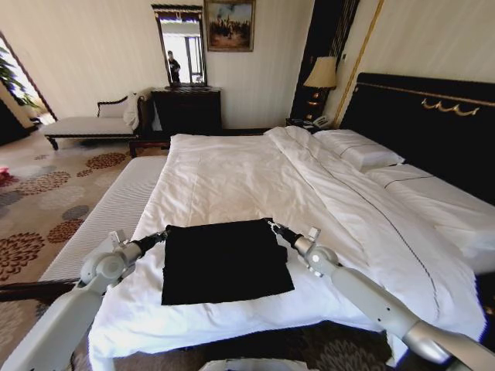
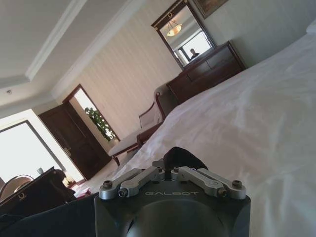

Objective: Fold the clothes on the bed.

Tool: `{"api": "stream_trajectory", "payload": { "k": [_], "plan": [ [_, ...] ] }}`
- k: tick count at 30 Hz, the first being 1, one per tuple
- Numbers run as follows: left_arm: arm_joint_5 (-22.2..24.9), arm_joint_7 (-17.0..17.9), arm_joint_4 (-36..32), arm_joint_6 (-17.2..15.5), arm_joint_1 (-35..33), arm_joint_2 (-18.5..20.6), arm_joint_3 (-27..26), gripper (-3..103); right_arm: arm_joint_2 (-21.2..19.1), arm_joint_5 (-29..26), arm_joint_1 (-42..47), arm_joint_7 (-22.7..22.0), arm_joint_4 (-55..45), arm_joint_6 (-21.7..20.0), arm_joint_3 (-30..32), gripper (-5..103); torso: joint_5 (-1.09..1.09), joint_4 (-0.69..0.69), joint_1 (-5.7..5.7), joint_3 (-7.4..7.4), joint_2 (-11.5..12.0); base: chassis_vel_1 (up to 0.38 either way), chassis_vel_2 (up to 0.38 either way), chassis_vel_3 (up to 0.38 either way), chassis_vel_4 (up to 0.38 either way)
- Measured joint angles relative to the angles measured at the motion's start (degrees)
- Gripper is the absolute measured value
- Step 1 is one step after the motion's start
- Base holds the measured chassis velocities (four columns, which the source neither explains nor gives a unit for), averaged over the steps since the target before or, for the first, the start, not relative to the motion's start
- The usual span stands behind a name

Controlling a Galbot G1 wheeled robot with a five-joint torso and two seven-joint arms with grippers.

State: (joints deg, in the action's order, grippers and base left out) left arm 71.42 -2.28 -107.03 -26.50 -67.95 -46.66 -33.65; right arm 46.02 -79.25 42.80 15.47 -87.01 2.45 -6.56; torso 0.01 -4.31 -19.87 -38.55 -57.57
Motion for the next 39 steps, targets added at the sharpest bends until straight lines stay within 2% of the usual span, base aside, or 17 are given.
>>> {"api": "stream_trajectory", "payload": {
  "k": [7,12,24,27,39],
  "plan": [
    [1.7,-0.5,-5.1,2.5,-2.3,-0.9,-4.0,1,-1.6,0.4,5.7,5.6,-2.8,2.5,5.7,1,0.00,-0.02,0.01,0.00,0.0,0.000,0.000,0.000,0.000],
    [2.9,-0.6,-6.3,3.4,-2.2,-0.9,-5.2,1,-1.5,0.7,6.9,7.3,-4.4,3.9,7.3,1,0.00,-0.01,0.00,0.00,0.0,0.000,0.000,0.000,0.000],
    [3.9,-1.6,-8.3,5.0,-2.3,-1.2,-7.3,1,-0.9,-0.9,2.9,7.6,-4.9,6.5,8.4,1,-0.01,0.00,0.00,0.00,0.0,0.000,0.000,0.000,0.000],
    [5.4,-1.8,-11.1,5.4,-2.4,-1.9,-9.2,1,-0.3,-2.4,2.0,8.0,-7.0,7.7,10.3,1,-0.01,0.00,0.00,0.00,0.0,0.000,0.000,0.000,0.000],
    [8.4,-1.3,-16.9,5.5,-3.1,-3.1,-12.9,1,-0.4,-2.4,6.5,9.4,-10.6,8.7,15.1,1,0.00,-0.01,0.00,0.00,0.0,0.000,0.000,0.000,0.000]
  ]
}}
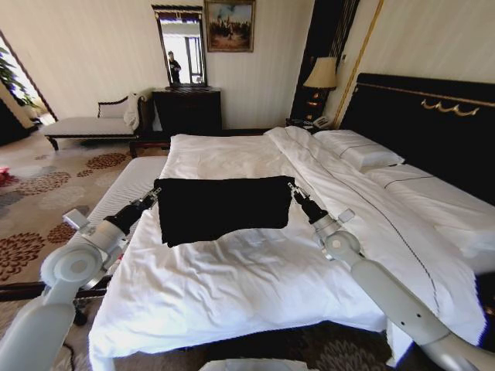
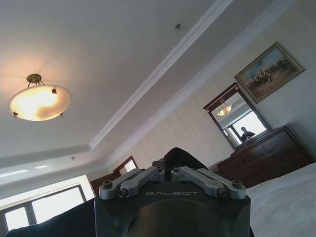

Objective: Fold the clothes on the bed.

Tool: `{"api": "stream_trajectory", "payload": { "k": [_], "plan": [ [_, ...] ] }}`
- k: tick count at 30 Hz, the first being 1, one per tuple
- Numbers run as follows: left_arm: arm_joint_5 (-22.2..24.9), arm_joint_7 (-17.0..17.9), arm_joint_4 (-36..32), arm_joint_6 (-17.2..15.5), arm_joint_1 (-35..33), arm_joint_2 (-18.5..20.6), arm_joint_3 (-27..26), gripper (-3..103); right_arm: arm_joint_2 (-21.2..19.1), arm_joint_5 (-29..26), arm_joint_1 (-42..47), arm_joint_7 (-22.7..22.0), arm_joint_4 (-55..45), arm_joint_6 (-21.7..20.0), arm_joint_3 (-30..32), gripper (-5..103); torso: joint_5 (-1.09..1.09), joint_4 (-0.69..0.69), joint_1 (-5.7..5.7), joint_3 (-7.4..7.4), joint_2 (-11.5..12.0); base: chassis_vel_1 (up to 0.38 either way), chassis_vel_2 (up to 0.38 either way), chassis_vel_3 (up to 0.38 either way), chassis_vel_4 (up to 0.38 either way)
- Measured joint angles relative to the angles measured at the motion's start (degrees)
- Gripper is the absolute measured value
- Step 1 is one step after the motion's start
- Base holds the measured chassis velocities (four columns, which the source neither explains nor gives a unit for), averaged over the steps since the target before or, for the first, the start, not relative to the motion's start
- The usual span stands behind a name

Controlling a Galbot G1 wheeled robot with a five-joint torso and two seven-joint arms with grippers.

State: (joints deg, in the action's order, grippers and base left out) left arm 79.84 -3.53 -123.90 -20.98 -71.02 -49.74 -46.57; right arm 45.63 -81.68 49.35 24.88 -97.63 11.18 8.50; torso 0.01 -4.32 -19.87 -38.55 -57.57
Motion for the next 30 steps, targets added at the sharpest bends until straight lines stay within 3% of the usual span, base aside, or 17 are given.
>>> {"api": "stream_trajectory", "payload": {
  "k": [12,21,23,26,30],
  "plan": [
    [2.6,1.8,-9.0,-1.0,-3.0,0.2,-2.5,1,-1.2,-0.7,5.5,-0.5,-6.3,0.8,7.4,1,-0.01,0.01,0.00,0.00,0.0,0.000,0.000,0.000,0.000],
    [3.6,2.6,-16.2,-0.7,-11.3,0.6,-5.7,1,-2.3,-0.5,17.0,-0.7,-15.5,1.6,19.3,1,0.00,0.02,0.01,0.01,0.0,0.000,0.000,0.000,0.000],
    [3.3,3.8,-17.2,-0.6,-13.1,-0.4,-5.5,1,-2.2,-0.4,22.2,-2.9,-19.0,1.6,22.5,1,0.00,-0.02,0.01,0.01,0.0,0.000,0.000,0.000,0.000],
    [2.9,5.3,-16.1,-1.1,-13.1,-1.0,-3.9,1,-2.4,0.3,23.3,-6.8,-19.4,1.1,22.8,1,-0.01,-0.02,0.02,0.02,0.0,0.000,0.000,0.000,0.000],
    [0.9,7.8,-6.9,-2.6,-9.8,-1.6,0.5,1,-3.1,4.2,16.9,-16.1,-12.6,-0.6,15.2,1,-0.02,0.02,0.02,0.00,0.0,0.000,0.000,0.000,0.000]
  ]
}}
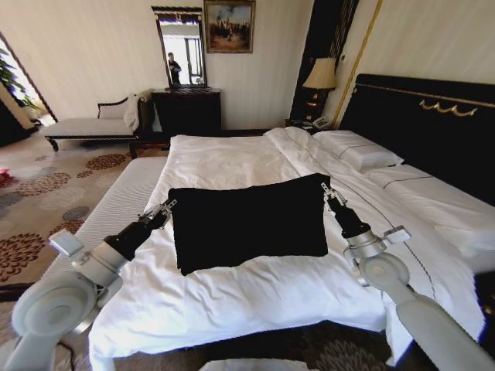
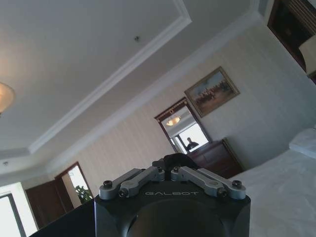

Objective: Fold the clothes on the bed.

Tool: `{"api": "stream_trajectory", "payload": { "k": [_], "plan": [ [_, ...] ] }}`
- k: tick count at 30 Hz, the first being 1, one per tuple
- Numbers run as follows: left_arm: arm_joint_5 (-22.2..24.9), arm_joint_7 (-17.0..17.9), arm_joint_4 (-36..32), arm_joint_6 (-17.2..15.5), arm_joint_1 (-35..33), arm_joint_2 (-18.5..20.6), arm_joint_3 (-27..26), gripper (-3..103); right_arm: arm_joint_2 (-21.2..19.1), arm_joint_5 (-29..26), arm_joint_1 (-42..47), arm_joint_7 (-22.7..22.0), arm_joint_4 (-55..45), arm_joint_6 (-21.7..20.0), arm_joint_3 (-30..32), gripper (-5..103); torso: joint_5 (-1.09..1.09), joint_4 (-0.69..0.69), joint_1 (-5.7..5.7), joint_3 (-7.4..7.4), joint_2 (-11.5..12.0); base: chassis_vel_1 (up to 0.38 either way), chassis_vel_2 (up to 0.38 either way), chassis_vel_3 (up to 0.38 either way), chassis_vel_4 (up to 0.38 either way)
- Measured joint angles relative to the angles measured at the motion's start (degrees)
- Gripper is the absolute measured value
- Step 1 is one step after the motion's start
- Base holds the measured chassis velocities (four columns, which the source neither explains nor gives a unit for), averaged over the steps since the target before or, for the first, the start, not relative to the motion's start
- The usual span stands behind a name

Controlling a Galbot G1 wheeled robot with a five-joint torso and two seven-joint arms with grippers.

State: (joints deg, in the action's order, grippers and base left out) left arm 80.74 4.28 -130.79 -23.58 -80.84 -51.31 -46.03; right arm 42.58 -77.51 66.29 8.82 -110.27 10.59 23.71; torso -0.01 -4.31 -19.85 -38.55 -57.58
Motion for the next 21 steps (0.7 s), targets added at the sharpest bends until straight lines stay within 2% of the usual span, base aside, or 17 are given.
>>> {"api": "stream_trajectory", "payload": {
  "k": [1,3,5,6,7,11,12,15,17,21],
  "plan": [
    [0.0,0.0,0.0,0.0,0.0,0.0,0.0,1,0.0,0.0,0.0,0.0,0.0,0.0,0.0,1,0.00,0.00,0.00,0.00,0.0,0.000,0.000,0.000,0.000],
    [-2.3,0.4,8.4,-0.3,3.1,-0.3,2.9,1,0.6,1.3,-4.9,-3.2,5.1,-1.8,-6.1,1,0.00,0.00,-0.03,-0.02,0.0,0.000,0.000,0.000,0.000],
    [-4.7,-0.1,14.4,-0.3,6.9,-0.6,6.3,1,2.2,1.9,-10.0,-3.8,11.1,-2.3,-12.4,1,0.00,0.02,-0.03,-0.03,0.0,0.000,0.000,0.000,0.000],
    [-4.7,-0.1,14.4,-0.3,6.9,-0.6,6.3,1,2.2,1.9,-10.0,-3.8,11.1,-2.3,-12.4,1,0.00,0.02,-0.03,-0.03,0.0,0.000,0.000,0.000,0.000],
    [-5.7,-0.4,17.1,-0.3,9.2,-1.0,8.4,1,3.2,2.2,-12.3,-3.8,13.9,-2.3,-14.9,1,-0.01,0.02,-0.03,-0.03,0.0,0.000,0.000,0.000,0.000],
    [-8.8,-1.0,27.0,1.0,18.6,-2.9,16.3,1,7.8,2.9,-22.8,-1.1,26.6,-1.7,-24.1,1,0.01,-0.02,-0.02,-0.02,0.0,0.000,0.000,0.000,0.000],
    [-8.8,-1.0,27.0,1.0,18.6,-2.9,16.3,1,7.8,2.9,-22.8,-1.1,26.6,-1.7,-24.1,1,0.01,-0.02,-0.02,-0.02,0.0,0.000,0.000,0.000,0.000],
    [-10.4,-1.7,35.1,2.2,25.8,-4.8,21.2,1,11.3,3.7,-29.2,1.5,35.5,-0.7,-29.1,1,-0.01,0.00,-0.04,-0.02,0.0,0.000,0.000,0.000,0.000],
    [-10.6,-1.9,36.8,2.4,27.5,-5.3,22.0,1,12.2,3.9,-30.6,2.1,37.9,-0.4,-30.2,1,-0.01,0.00,-0.04,-0.03,0.0,0.000,0.000,0.000,0.000],
    [-12.3,-3.6,44.0,3.7,35.2,-6.5,24.9,1,15.9,4.2,-35.4,4.1,47.5,0.0,-33.4,1,0.02,-0.03,-0.03,-0.01,0.0,0.000,0.000,0.000,0.000]
  ]
}}
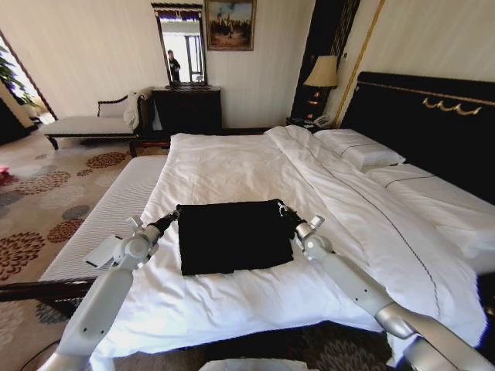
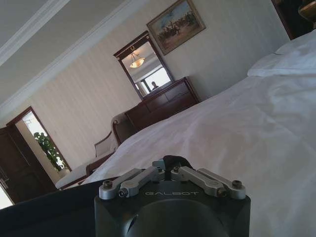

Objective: Fold the clothes on the bed.

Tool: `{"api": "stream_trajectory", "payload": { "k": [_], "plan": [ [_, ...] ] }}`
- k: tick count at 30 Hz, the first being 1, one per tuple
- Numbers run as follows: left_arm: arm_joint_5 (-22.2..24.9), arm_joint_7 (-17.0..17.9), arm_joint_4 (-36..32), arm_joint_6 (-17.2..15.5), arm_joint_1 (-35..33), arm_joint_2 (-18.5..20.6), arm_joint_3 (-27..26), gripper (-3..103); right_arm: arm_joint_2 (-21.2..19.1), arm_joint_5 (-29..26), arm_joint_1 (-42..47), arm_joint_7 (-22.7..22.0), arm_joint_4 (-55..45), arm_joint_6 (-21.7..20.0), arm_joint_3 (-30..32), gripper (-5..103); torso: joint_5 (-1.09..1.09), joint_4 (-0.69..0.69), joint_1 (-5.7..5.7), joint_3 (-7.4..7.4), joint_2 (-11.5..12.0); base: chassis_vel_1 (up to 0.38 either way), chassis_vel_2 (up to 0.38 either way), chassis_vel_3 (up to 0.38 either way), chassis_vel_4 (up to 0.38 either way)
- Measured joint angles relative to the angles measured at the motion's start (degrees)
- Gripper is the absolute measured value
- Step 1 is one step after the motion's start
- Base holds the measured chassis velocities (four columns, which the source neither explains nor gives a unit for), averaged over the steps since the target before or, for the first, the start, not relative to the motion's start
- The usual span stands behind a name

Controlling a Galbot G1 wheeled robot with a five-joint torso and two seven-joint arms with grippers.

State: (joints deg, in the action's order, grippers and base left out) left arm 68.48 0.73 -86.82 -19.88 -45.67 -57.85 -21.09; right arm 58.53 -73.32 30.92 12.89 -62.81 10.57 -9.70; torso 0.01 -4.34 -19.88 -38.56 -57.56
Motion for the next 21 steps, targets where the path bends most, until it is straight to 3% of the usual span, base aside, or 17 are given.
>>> {"api": "stream_trajectory", "payload": {
  "k": [11,21],
  "plan": [
    [-3.7,-2.1,6.9,1.9,2.8,-0.2,1.8,1,4.5,0.8,-4.2,0.5,9.3,0.0,-1.8,1,-0.02,0.04,0.01,0.00,0.0,0.000,0.000,0.000,0.000],
    [-4.2,-2.2,6.7,2.8,1.6,-1.3,0.7,1,5.2,1.1,-7.0,0.5,9.0,0.0,-1.1,1,-0.01,0.02,0.02,0.01,0.0,0.000,0.000,0.000,0.000]
  ]
}}
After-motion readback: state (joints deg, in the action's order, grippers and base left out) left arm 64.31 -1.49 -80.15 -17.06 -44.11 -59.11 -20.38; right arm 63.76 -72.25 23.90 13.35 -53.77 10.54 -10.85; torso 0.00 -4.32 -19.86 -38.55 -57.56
